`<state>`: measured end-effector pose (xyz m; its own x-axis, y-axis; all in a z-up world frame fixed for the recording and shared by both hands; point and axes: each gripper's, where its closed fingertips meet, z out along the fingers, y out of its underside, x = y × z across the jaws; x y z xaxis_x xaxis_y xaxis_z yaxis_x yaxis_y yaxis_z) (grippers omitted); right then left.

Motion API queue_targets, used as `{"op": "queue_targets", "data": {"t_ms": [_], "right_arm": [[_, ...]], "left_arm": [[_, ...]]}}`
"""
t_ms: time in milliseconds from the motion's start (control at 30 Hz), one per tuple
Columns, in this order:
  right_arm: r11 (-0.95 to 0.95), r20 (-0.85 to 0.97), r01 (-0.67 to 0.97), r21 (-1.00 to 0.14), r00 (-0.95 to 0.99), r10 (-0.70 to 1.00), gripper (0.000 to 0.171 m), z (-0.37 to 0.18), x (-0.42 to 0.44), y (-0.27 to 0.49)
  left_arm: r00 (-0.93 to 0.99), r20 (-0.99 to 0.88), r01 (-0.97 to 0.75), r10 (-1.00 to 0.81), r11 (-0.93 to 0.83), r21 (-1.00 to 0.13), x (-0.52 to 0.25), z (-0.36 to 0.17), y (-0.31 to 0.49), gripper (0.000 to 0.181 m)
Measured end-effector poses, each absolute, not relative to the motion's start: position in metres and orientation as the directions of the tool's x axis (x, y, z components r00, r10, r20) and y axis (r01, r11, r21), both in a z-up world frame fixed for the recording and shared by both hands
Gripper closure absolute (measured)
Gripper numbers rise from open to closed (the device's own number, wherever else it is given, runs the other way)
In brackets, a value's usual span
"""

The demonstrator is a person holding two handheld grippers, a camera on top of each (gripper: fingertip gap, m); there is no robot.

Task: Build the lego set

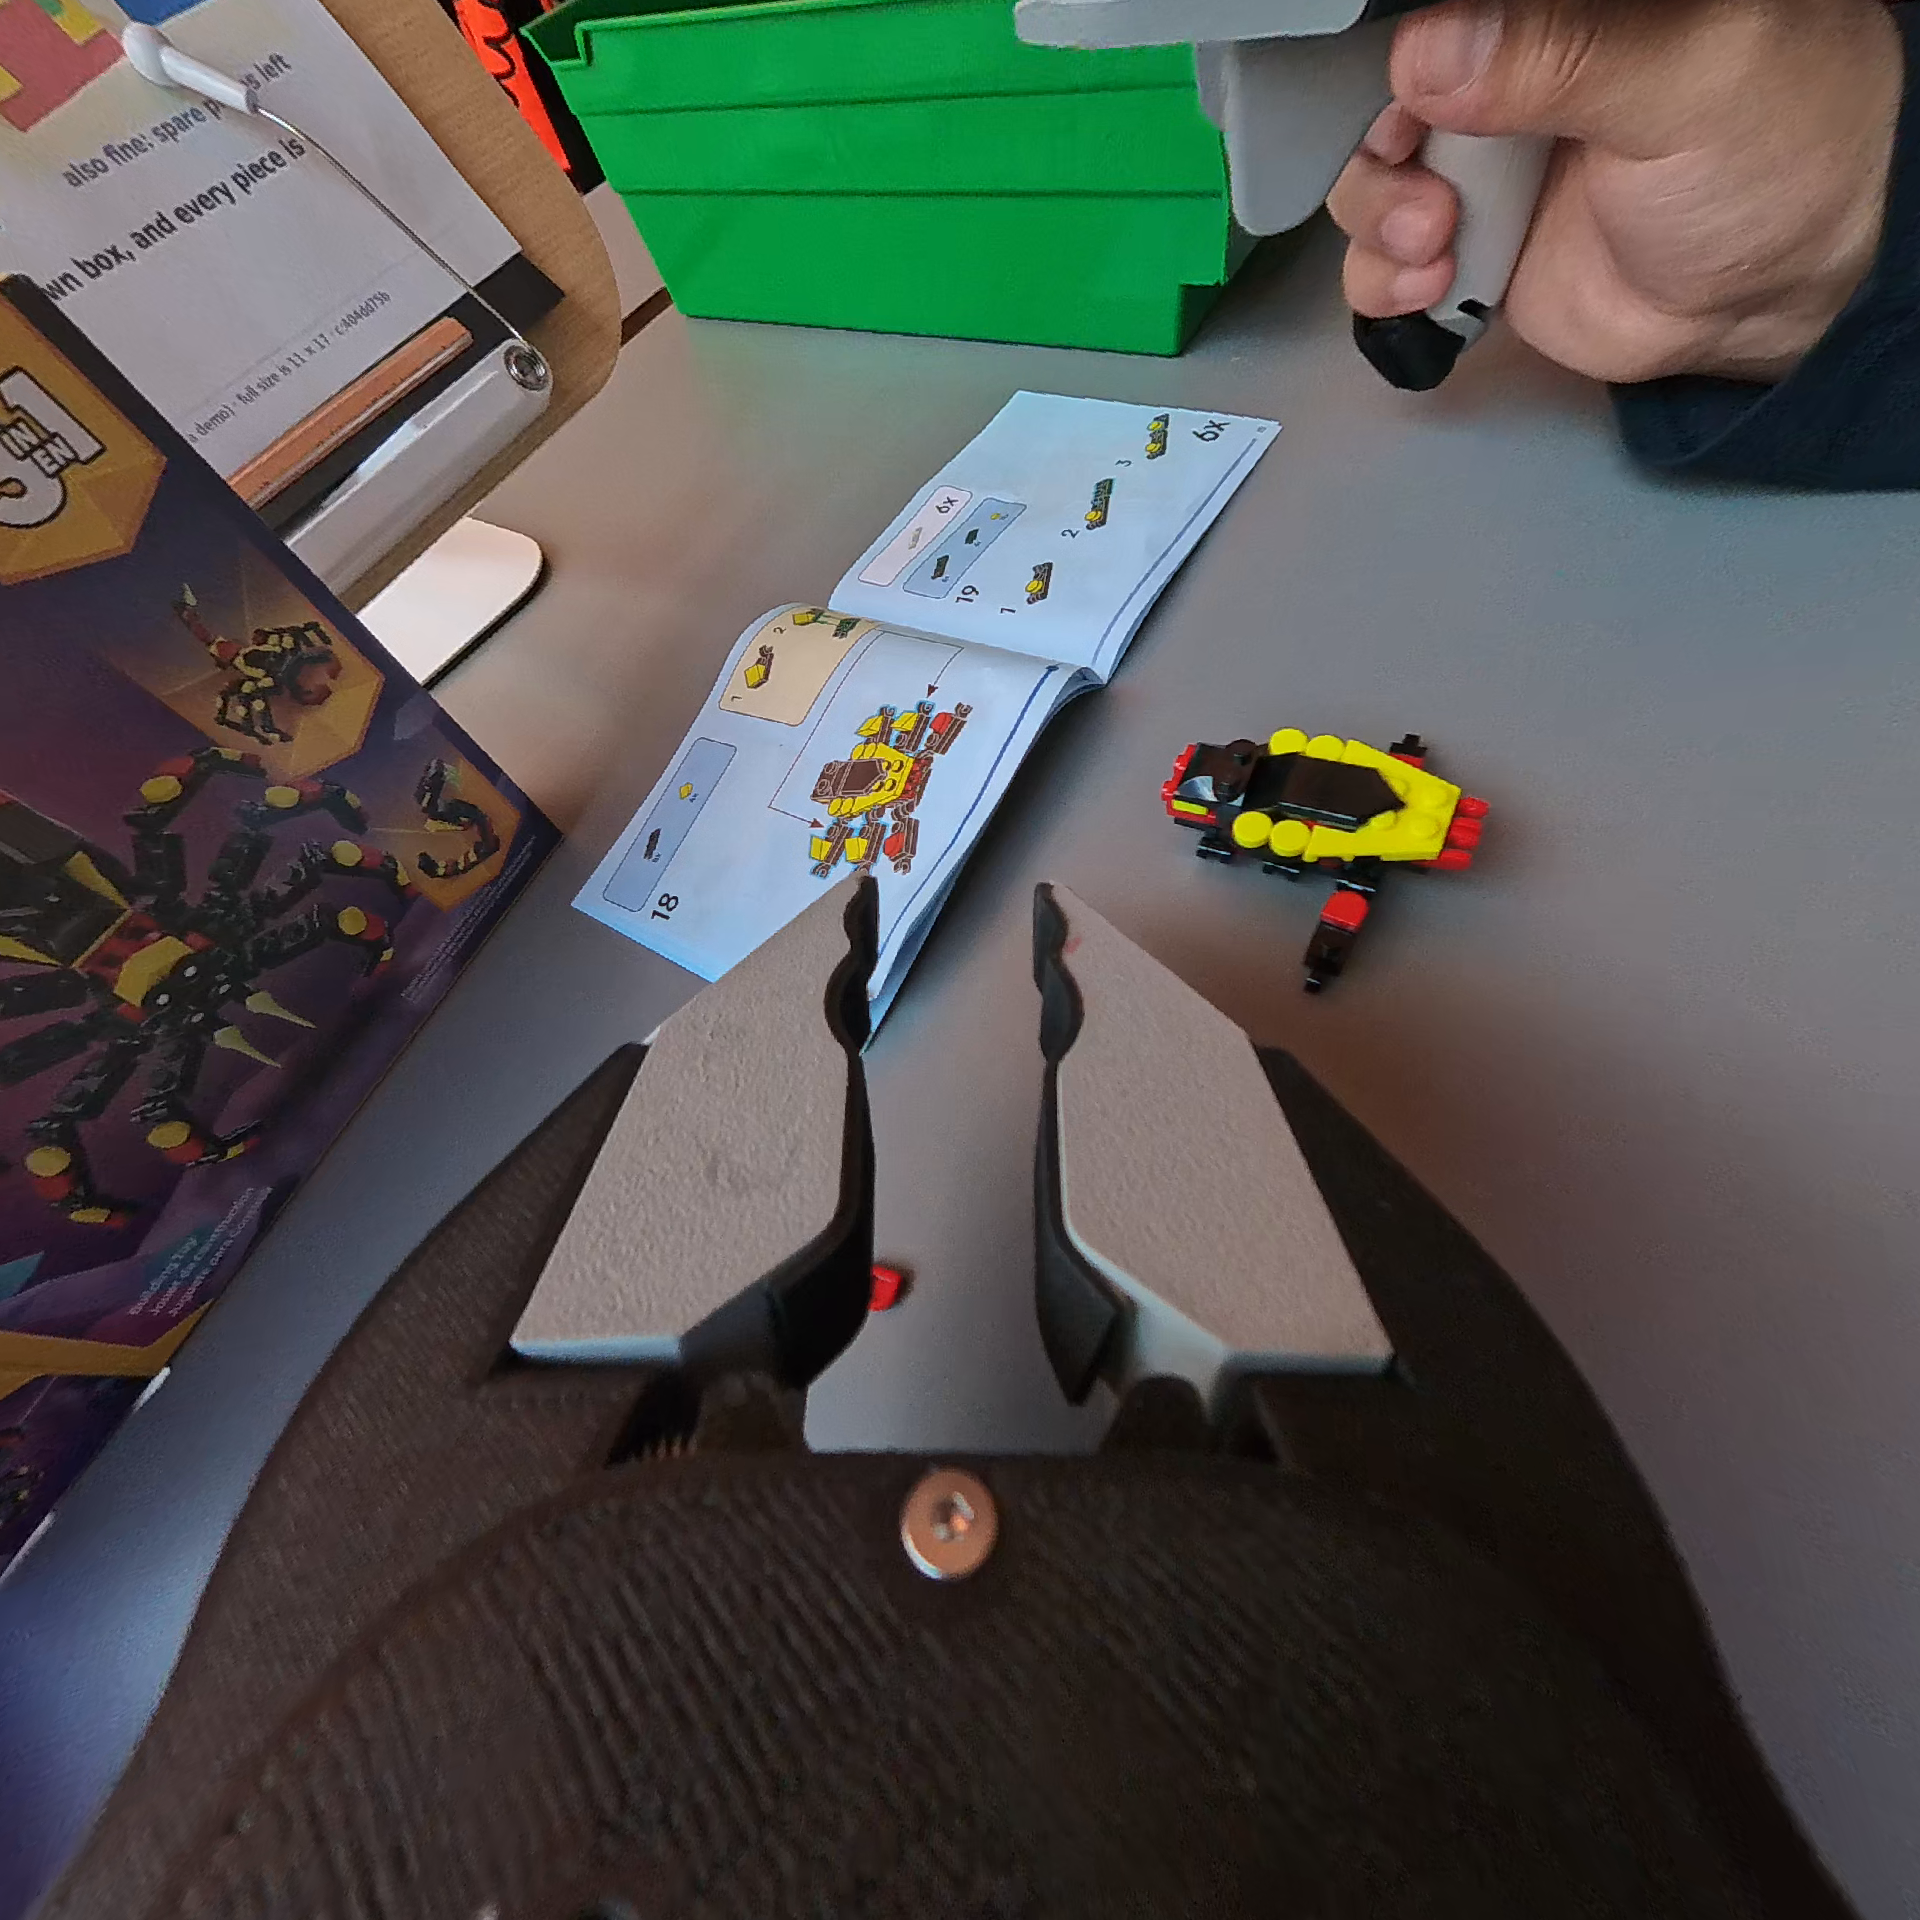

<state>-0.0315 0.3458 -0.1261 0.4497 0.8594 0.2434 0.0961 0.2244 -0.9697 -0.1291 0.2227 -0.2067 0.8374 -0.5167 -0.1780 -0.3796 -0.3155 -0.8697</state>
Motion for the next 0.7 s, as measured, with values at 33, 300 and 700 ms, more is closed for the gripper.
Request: {"op": "queue_targets", "data": {"t_ms": [33,300,700], "right_arm": [[0.224,0.243,0.096,-0.970,0.451,0.859,0.151,-0.1259,-0.0313,0.3461],[0.228,0.250,0.103,-0.968,0.445,0.860,0.152,-0.1276,-0.0323,0.3450],[0.233,0.258,0.111,-0.966,0.440,0.860,0.152,-0.1296,-0.0337,0.3441]], "left_arm": [[0.839,-0.175,-0.377,-0.516,-0.317,-0.870,-0.1293,-0.2068,0.2229,0.154],[0.837,-0.179,-0.382,-0.517,-0.318,-0.868,-0.1289,-0.2074,0.2229,0.154],[0.835,-0.182,-0.387,-0.519,-0.319,-0.865,-0.1285,-0.2081,0.2227,0.154]]}}
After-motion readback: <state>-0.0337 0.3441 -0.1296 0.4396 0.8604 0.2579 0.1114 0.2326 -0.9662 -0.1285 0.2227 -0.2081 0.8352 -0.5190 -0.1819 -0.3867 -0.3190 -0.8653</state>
